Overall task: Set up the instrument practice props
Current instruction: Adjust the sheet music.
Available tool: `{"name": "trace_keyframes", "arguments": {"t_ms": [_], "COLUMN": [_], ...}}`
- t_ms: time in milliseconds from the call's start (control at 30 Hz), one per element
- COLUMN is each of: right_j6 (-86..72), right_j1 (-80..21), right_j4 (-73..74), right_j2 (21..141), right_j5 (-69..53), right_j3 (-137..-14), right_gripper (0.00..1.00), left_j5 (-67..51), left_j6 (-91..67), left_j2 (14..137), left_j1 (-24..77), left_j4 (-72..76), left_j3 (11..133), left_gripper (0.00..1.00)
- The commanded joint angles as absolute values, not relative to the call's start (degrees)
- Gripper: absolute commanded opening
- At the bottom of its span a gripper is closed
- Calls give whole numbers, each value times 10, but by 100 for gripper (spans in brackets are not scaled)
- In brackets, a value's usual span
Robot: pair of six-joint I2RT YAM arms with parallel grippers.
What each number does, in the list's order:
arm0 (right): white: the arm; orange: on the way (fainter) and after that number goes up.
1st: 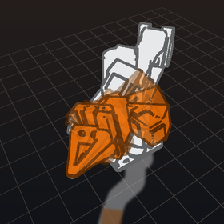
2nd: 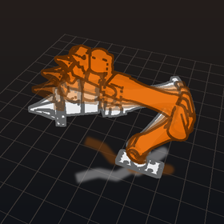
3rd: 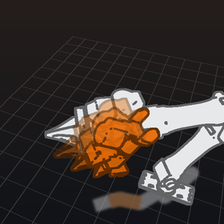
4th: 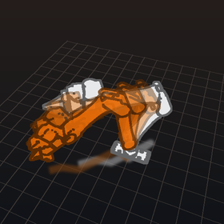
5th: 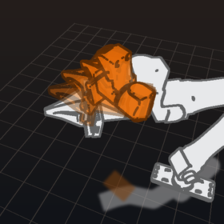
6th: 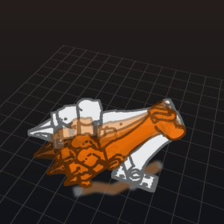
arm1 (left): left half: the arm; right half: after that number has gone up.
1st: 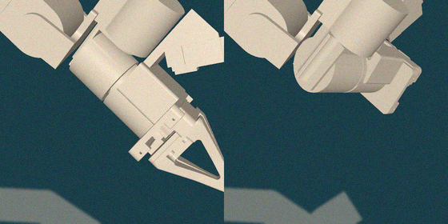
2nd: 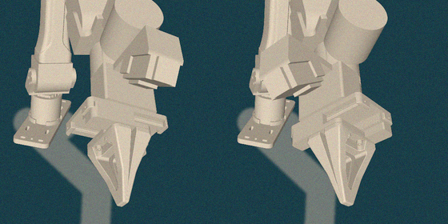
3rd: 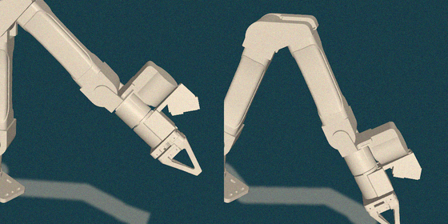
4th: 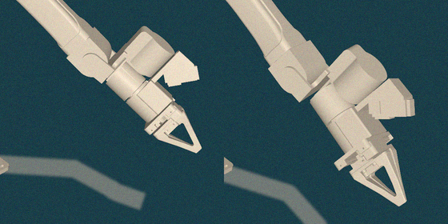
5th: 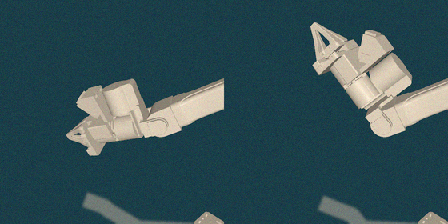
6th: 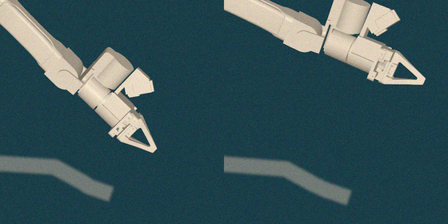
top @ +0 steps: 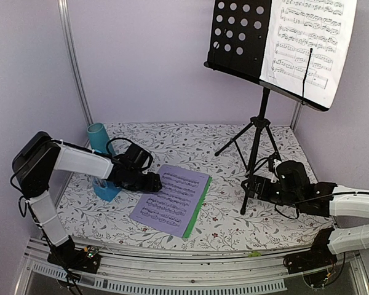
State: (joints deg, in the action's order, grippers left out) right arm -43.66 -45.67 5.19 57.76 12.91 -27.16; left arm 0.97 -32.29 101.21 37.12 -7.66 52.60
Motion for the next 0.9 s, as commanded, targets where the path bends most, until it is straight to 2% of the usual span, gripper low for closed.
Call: {"name": "trace_keyframes", "arguments": {"t_ms": [0,133,433,667,867], "right_j6": [-428,-428,-427,-427,-486], "right_j1": [-454,-454,-454,-496,-545], "right_j4": [67,70,71,125,126], "right_j2": [555,549,540,514,514], "right_j5": [131,132,125,105,20], "right_j3": [-284,-281,-281,-316,-324], "right_gripper": [99,99,99,99,99], "left_j5": [9,1,0,-9,-20], "left_j6": [-307,-303,-306,-305,-306], "left_j2": [1029,1032,1040,1029,1017], "left_j1": [372,373,377,386,393], "left_j4": [-89,-93,-98,-93,-84], "left_j3": [547,552,546,545,541], "left_gripper": [71,62,26,18,13]}}
